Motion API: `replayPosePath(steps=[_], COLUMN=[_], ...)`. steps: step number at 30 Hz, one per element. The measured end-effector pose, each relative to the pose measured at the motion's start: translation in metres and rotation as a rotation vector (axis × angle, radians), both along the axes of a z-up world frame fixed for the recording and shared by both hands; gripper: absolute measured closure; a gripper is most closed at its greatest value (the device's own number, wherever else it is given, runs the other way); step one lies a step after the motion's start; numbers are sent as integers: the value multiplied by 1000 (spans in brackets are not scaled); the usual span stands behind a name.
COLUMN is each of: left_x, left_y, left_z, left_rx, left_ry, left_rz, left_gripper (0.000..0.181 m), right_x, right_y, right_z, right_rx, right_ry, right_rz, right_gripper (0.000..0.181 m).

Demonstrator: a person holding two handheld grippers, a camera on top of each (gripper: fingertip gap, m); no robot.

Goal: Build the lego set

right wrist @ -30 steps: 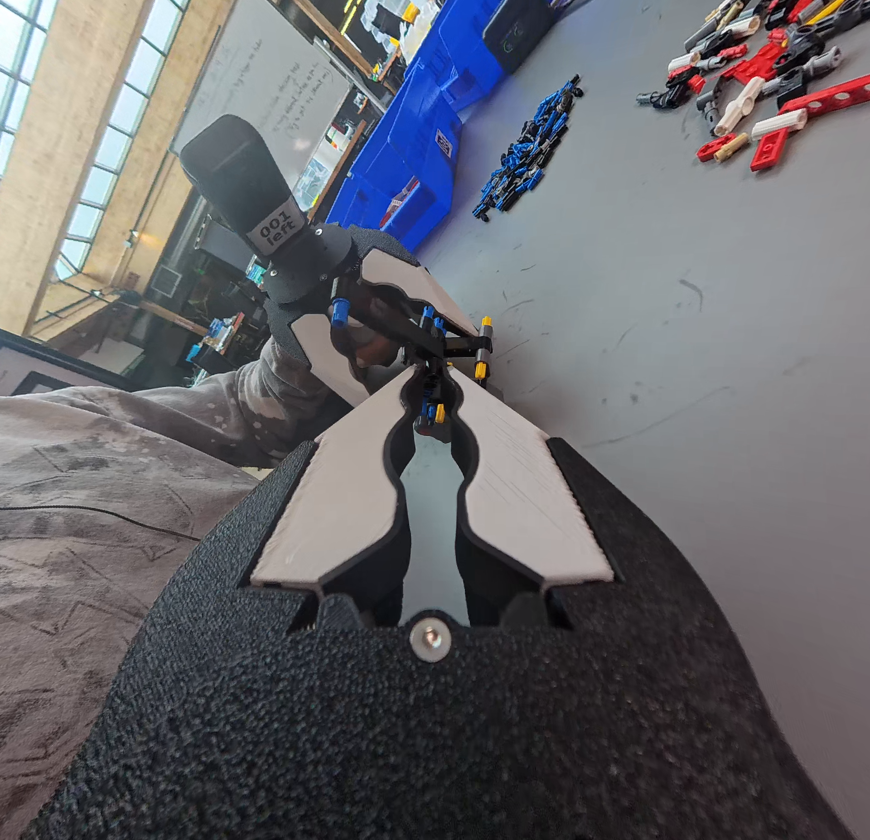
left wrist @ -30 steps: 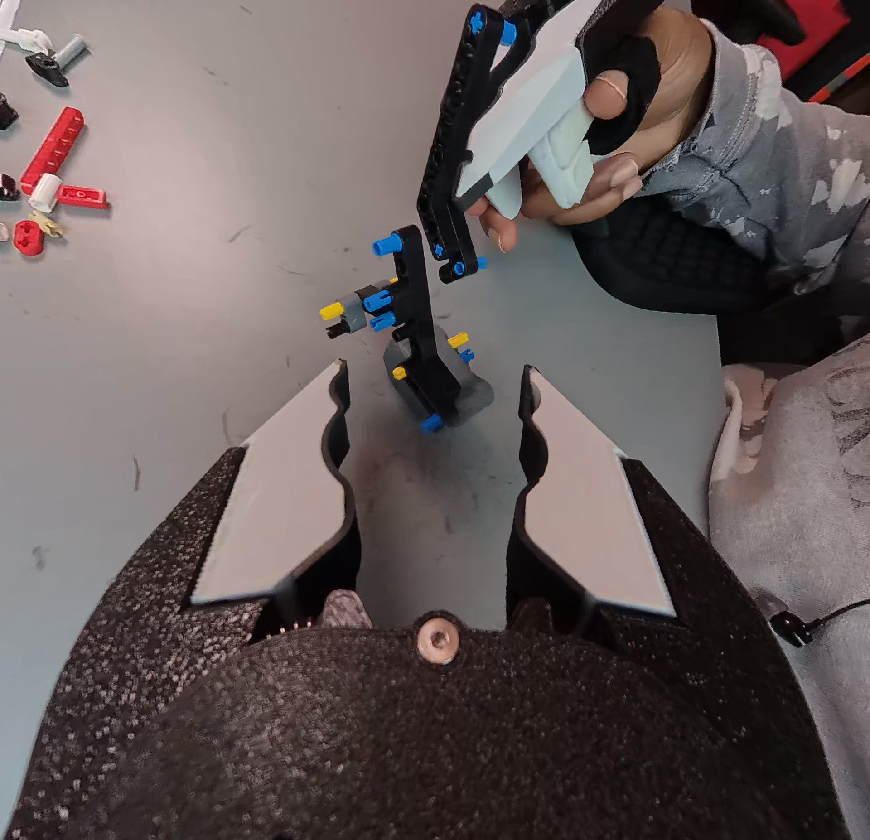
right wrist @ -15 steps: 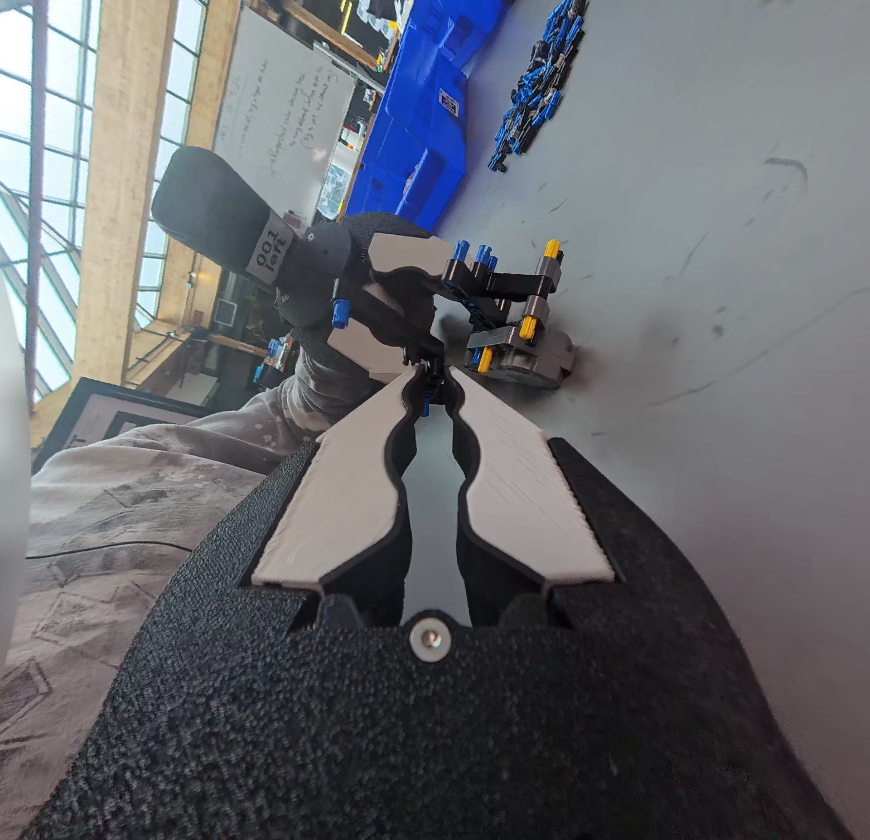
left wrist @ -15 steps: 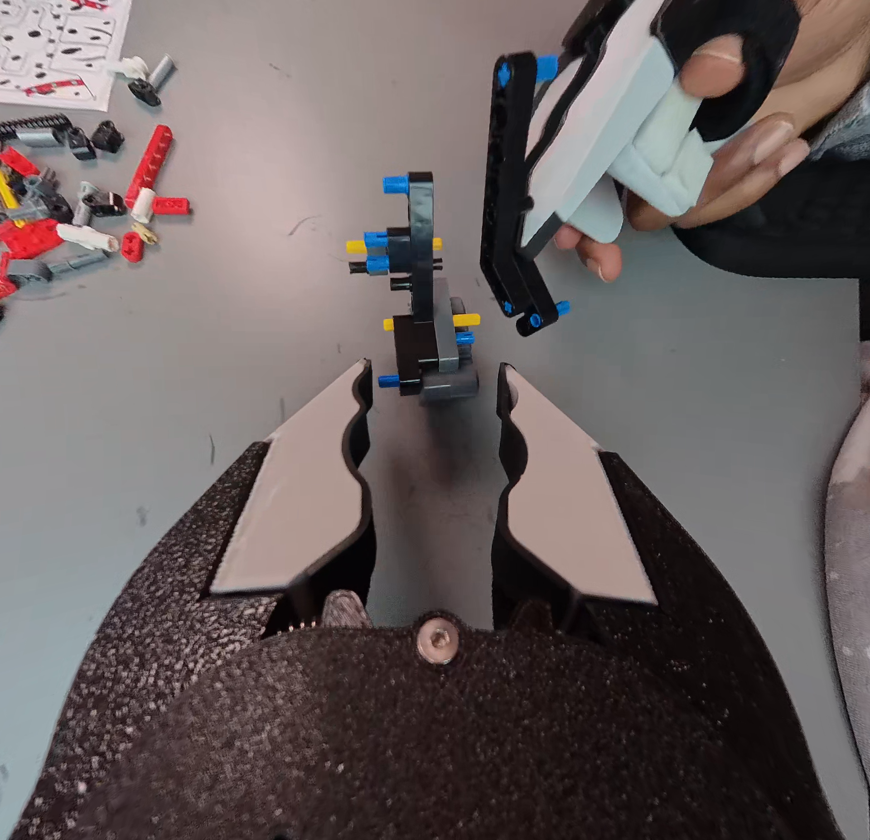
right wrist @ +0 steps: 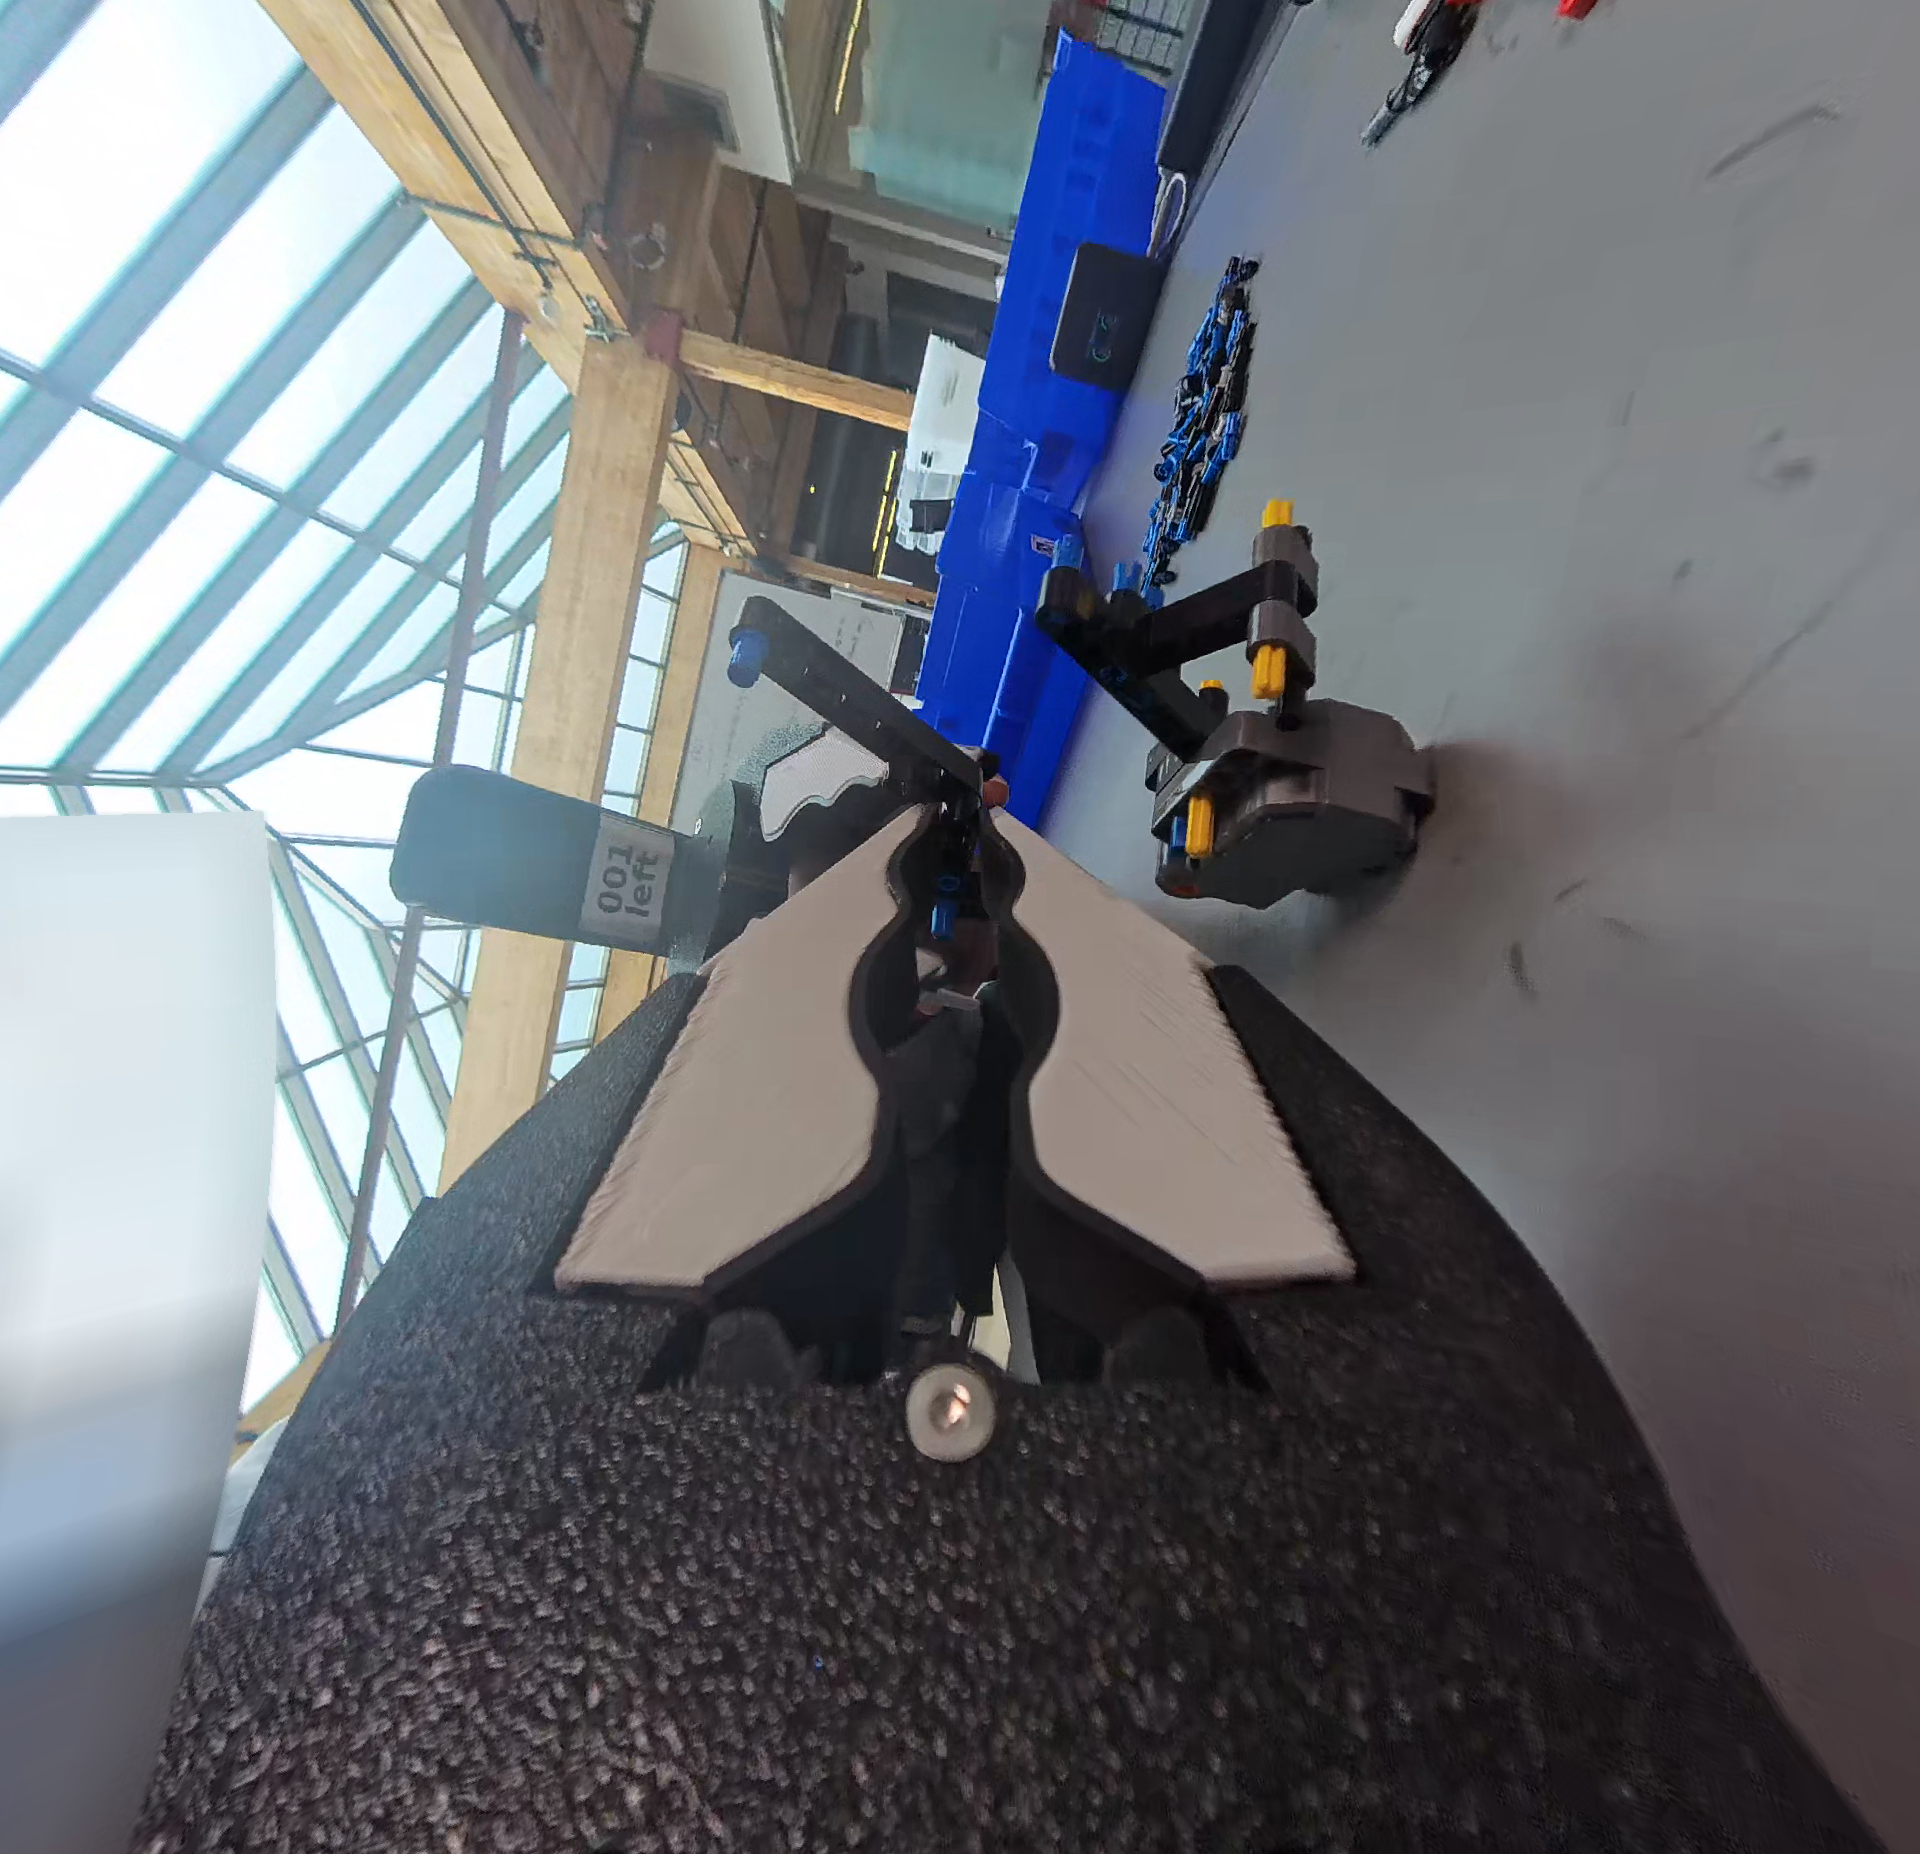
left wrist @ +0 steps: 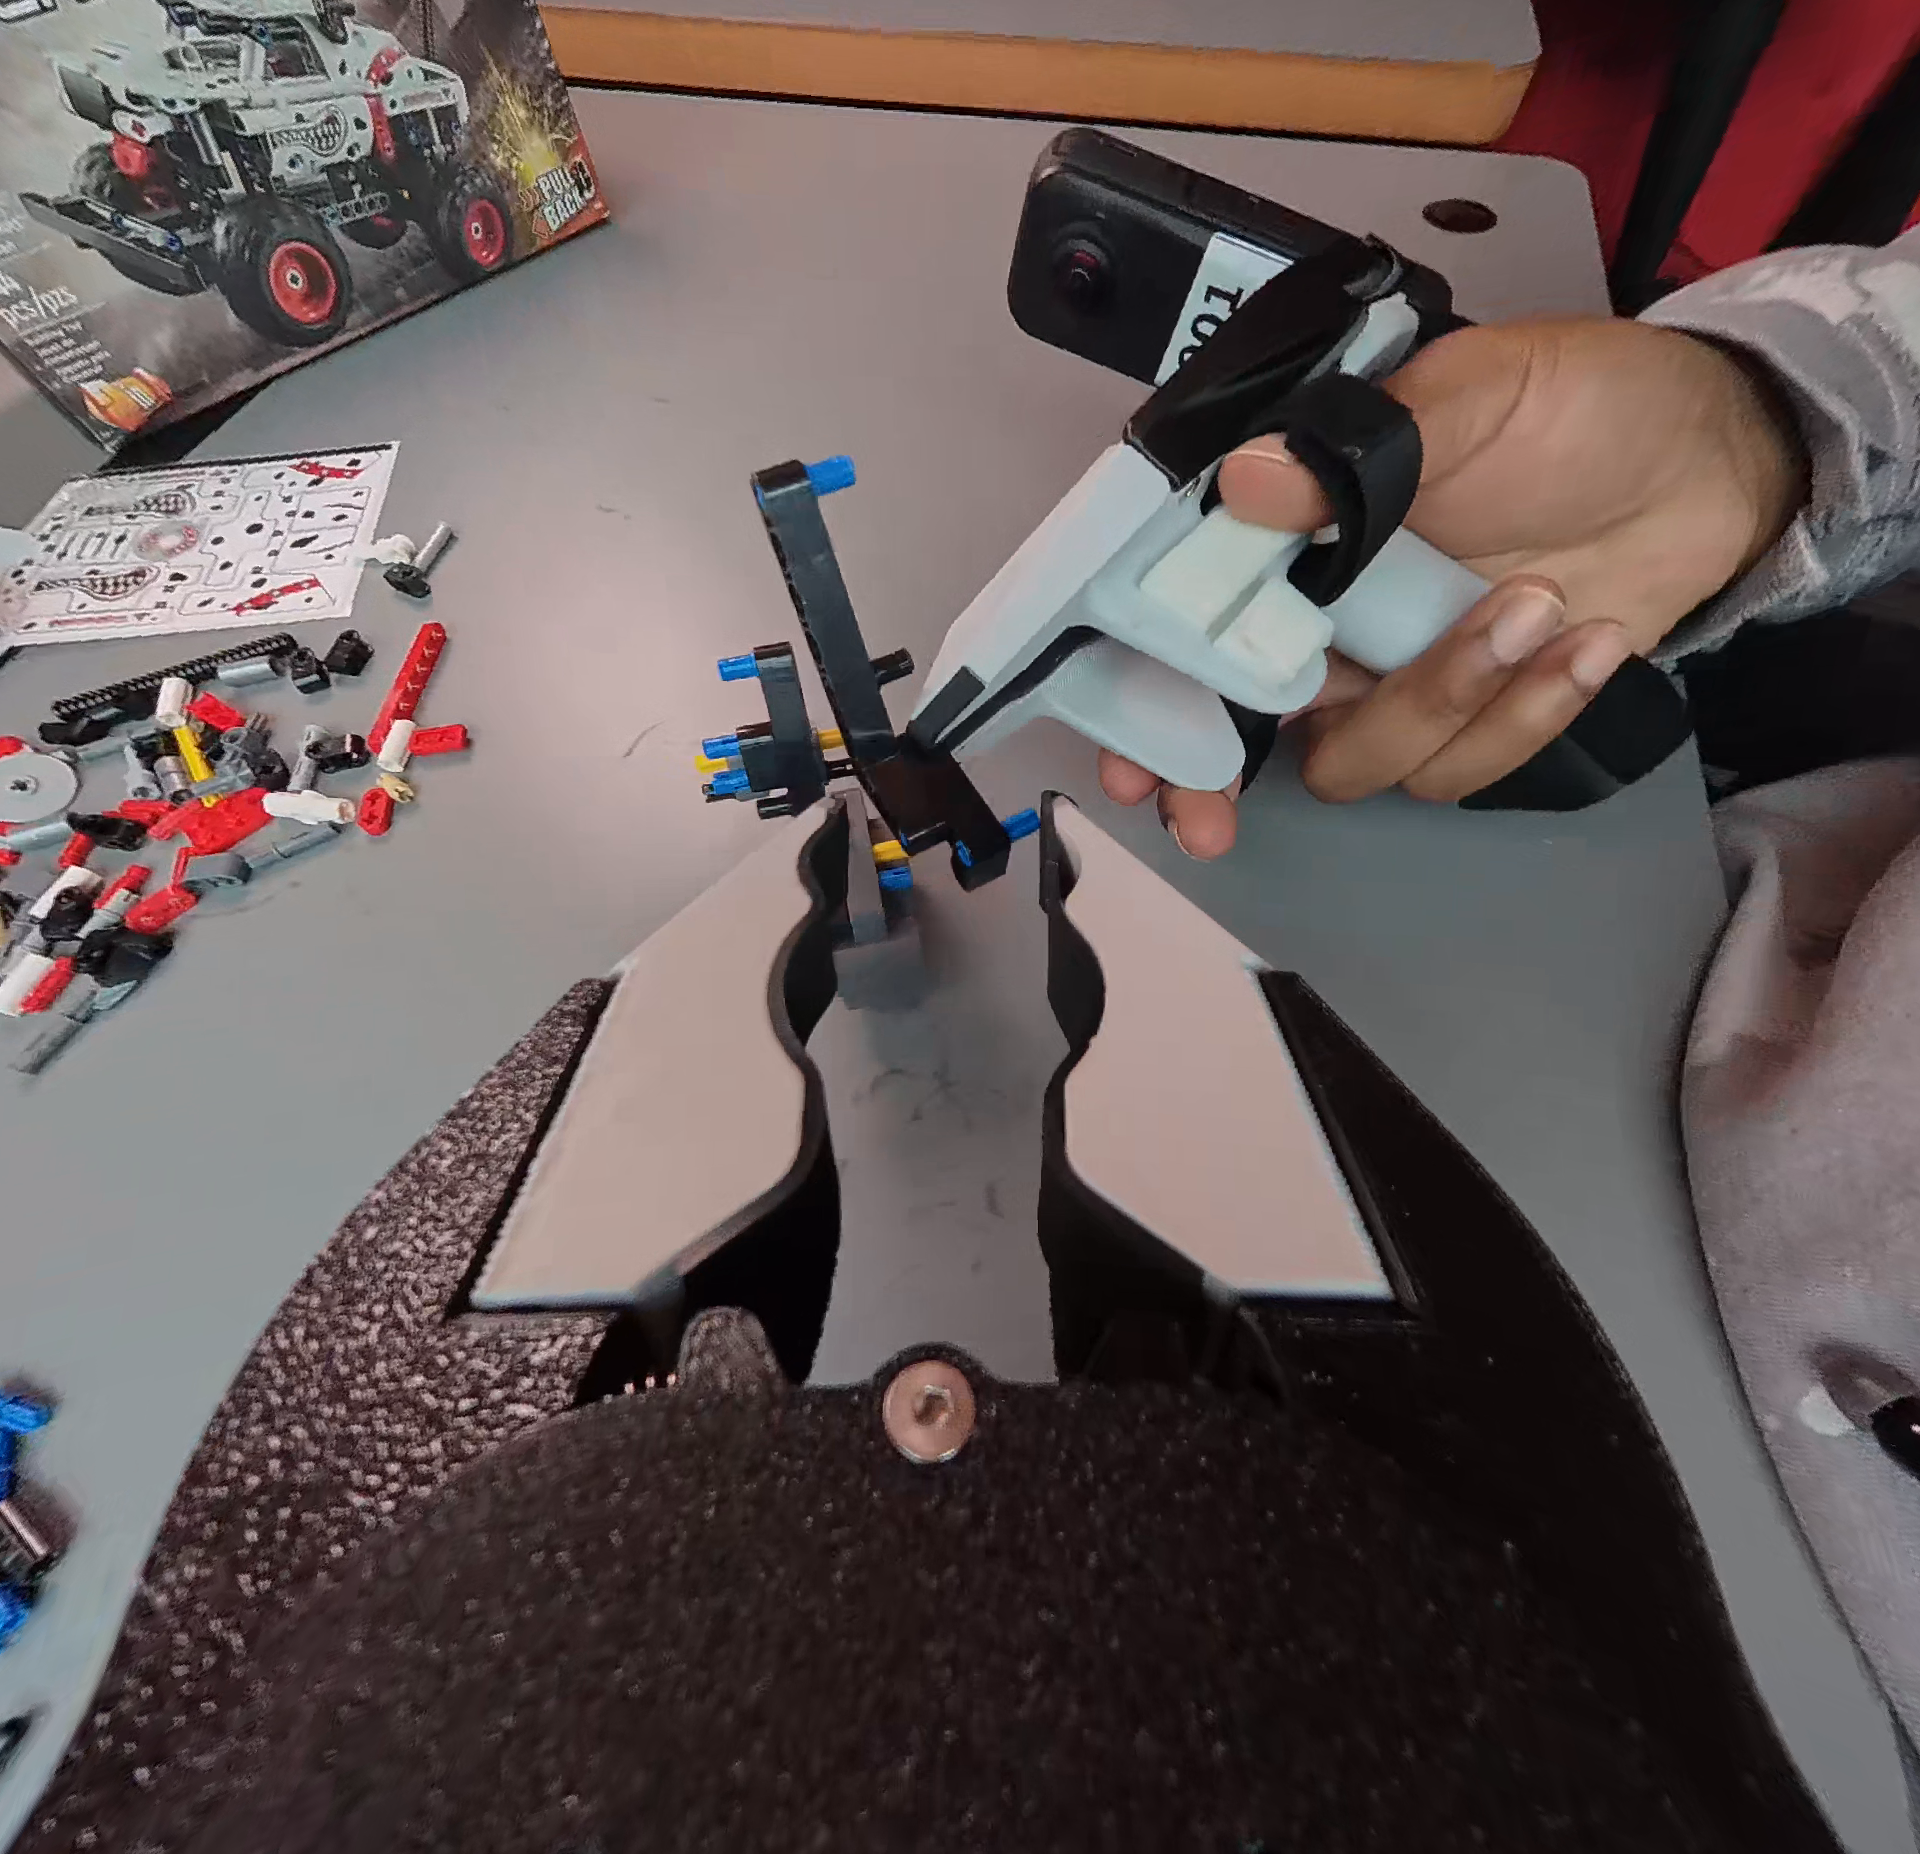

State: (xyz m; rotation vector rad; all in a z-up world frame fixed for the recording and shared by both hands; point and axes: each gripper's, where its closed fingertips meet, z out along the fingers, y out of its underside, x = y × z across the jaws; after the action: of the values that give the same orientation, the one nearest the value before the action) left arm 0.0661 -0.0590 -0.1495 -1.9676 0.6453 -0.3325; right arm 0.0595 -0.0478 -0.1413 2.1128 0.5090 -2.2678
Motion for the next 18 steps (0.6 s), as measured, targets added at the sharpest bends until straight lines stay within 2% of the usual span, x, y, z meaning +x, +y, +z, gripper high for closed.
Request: replayPosePath(steps=[1, 5, 8, 10, 11, 13, 16, 18], left_x=[1, 2, 7, 9, 9, 7, 7, 8], left_y=[0, -4, -13, -20, -22, -25, -28, -27], left_z=[0, 0, 8, 17, 23, 32, 37, 37], left_rx=[-16, -69, -153, -221, -254, -307, -340, -359], left_ry=[-28, -91, -294, -477, -572, -723, -808, -835], left_rz=[-4, -33, -116, -182, -210, -255, -300, -315], left_gripper=[149, 152, 153, 154, 154, 154, 155, 155], right_x=[-1, -2, 3, 9, 14, 23, 35, 37], right_y=[-2, -3, -10, -14, -16, -9, 0, 5], right_z=[0, 2, 7, 15, 19, 25, 35, 36], right_rx=[-8, -16, 65, 180, 274, 576, 1080, 1324], right_ry=[3, 15, 30, 55, 69, 82, 152, 173], right_rz=[-17, -33, 16, 82, 122, 148, 189, 206], right_gripper=[175, 175, 174, 164, 161, 160, 159, 155])
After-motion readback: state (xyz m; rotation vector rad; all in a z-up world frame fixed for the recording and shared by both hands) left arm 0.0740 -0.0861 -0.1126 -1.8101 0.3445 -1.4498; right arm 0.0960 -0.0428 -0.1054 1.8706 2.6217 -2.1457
